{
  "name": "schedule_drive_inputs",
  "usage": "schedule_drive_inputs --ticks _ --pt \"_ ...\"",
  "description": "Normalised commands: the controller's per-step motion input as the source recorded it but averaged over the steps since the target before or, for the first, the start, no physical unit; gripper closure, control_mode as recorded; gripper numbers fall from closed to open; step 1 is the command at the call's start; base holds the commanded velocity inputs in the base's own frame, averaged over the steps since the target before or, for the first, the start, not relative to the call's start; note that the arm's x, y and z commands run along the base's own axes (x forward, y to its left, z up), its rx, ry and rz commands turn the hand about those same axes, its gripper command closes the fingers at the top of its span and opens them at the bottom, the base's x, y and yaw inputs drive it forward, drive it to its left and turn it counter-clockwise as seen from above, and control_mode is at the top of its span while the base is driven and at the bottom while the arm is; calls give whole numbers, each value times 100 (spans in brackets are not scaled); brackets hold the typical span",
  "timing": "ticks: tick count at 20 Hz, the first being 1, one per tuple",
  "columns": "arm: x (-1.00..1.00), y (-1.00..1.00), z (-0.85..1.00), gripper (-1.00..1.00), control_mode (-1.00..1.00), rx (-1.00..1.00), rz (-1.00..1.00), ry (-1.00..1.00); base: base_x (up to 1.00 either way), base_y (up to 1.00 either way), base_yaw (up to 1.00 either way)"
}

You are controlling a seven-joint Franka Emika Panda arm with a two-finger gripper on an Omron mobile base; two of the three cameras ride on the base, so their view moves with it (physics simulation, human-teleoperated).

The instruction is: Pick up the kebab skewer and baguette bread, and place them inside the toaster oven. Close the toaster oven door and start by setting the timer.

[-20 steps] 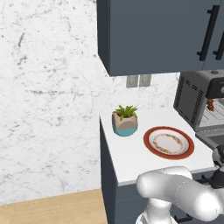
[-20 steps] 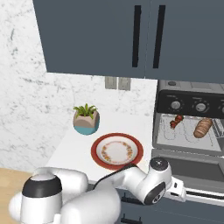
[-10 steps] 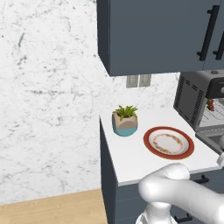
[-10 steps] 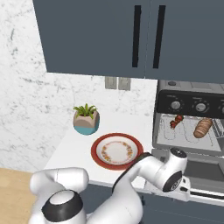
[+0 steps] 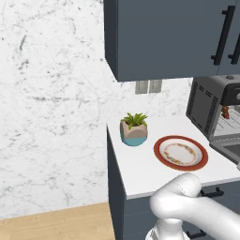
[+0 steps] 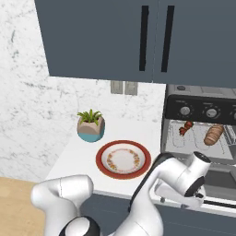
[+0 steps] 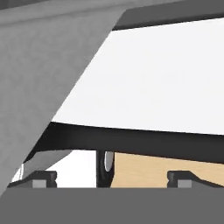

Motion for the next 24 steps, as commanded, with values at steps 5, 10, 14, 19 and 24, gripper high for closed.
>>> schedule_drive_inputs --ticks 5,10,14,19,24 --pt "29 0 0 -100 -100 -8 -2 -36 0 0 0" --pt "59 3 0 -100 -100 -11 -5 -37 0 0 0" --pt "87 8 0 -100 -100 -12 -7 -28 0 0 0" --pt "83 0 20 -100 -100 -10 -5 -21 0 0 0" --pt "75 0 28 -100 -100 -10 -4 -22 0 0 0"
